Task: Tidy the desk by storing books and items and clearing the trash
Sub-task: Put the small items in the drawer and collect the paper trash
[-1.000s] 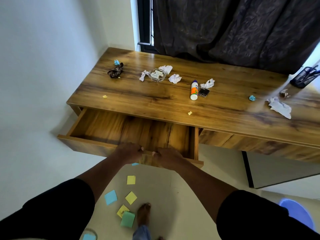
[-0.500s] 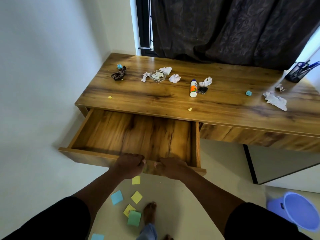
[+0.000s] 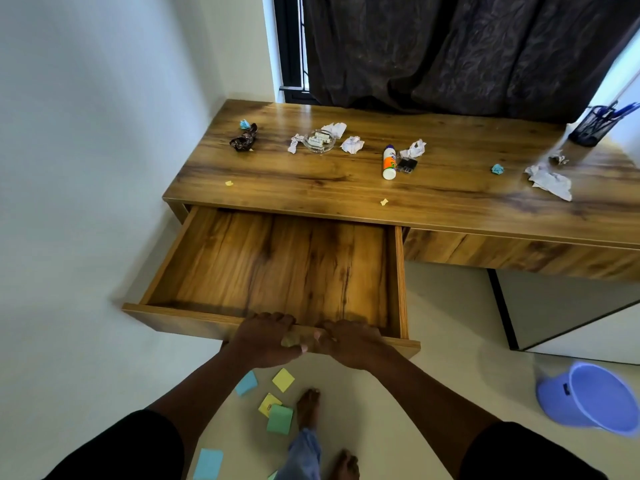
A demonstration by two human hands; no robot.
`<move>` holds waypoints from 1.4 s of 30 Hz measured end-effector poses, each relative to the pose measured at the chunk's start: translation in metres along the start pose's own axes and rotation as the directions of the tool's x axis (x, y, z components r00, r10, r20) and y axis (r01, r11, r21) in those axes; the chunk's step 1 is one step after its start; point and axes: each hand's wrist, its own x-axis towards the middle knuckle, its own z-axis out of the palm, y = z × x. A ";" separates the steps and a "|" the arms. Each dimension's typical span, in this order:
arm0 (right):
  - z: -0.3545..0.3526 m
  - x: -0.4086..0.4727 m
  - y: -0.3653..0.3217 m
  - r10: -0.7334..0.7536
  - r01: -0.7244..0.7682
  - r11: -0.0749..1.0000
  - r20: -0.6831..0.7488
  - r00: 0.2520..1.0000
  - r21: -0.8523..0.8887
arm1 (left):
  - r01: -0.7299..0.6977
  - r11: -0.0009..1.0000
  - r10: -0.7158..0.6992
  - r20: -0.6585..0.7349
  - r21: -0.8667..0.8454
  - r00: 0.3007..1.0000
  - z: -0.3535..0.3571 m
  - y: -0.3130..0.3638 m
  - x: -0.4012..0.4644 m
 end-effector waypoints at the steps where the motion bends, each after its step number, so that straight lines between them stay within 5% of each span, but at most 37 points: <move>1: 0.003 -0.002 0.001 -0.005 0.005 1.000 -0.003 1.000 0.001 | -0.011 1.000 0.011 -0.013 -0.005 1.000 0.002 -0.001 -0.002; 8: -0.009 -0.018 -0.010 -0.044 0.024 0.994 0.185 0.982 0.105 | -0.060 0.996 0.053 -0.104 -0.064 0.993 0.012 -0.003 -0.020; 10: -0.023 -0.022 -0.014 -0.035 0.009 0.995 0.260 0.965 0.100 | 0.010 0.982 0.008 0.096 -0.188 0.995 -0.005 0.001 -0.022; 12: -0.027 -0.017 -0.011 -0.011 -0.024 0.994 0.322 0.947 0.106 | 0.135 0.956 -0.027 0.383 -0.259 0.923 -0.019 0.002 -0.019; 19: -0.026 -0.012 -0.014 0.035 -0.210 0.939 0.532 0.846 0.271 | 0.311 0.918 -0.082 0.649 -0.246 0.756 -0.037 0.000 -0.018; 27: -0.011 -0.002 -0.003 0.075 -0.339 0.904 0.684 0.725 0.261 | 0.457 0.844 -0.131 0.719 -0.280 0.682 -0.029 0.007 -0.022; 31: -0.006 -0.005 -0.005 0.069 -0.343 0.900 0.686 0.724 0.271 | 0.440 0.844 -0.115 0.697 -0.307 0.707 -0.026 0.010 -0.028; 42: 0.007 0.000 -0.001 0.016 -0.292 0.911 0.682 0.731 0.292 | 0.463 0.829 -0.068 0.765 -0.314 0.641 -0.023 0.010 -0.017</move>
